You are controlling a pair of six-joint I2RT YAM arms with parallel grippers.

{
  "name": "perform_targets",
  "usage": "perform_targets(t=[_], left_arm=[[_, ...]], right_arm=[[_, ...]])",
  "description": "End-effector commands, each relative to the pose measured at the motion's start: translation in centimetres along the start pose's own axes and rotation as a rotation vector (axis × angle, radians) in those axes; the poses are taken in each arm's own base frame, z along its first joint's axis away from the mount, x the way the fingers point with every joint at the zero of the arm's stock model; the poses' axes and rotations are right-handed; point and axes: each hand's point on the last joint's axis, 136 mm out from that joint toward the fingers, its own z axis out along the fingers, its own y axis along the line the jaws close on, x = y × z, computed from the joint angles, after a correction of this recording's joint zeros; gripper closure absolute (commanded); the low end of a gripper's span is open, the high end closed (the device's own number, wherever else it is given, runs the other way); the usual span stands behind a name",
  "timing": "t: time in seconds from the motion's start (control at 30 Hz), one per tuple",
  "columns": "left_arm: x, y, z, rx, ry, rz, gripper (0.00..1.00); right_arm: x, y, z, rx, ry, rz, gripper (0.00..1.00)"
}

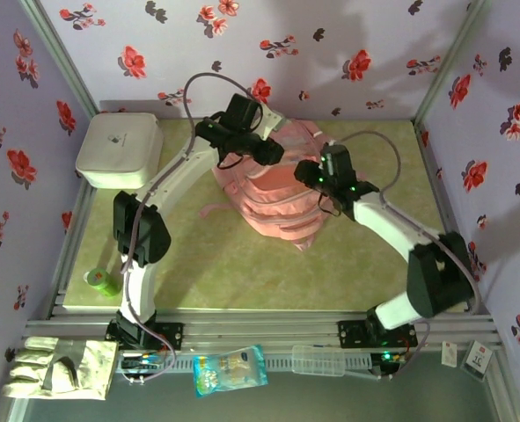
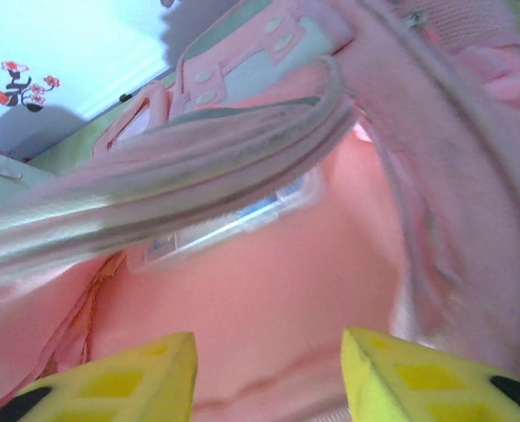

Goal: Pack books, pencil case, and school supplies into a backpack

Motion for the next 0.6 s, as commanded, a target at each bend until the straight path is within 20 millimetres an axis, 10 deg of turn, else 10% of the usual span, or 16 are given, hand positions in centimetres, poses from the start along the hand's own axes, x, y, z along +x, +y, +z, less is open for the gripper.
perform_targets(t=[0.0,0.27,0.57], left_arm=[[-0.5,-0.3,-1.2,0.029,-0.05,0.012,0.5],[1.2,4.8,-4.7,-0.033,-0.167,-0.254,0.2],[6.3,11.4,-3.0,0.065,-0.171,-0.703,0.27]], right_arm=[[0.5,-3.7,-2.9,0.152,-0.027,-0.002,0.49],[0.1,-4.4,-5.6,0.172,-0.047,-0.022,0.38],[0.4,0.0,-2.7,0.023,0.047,-0.01,0.35]])
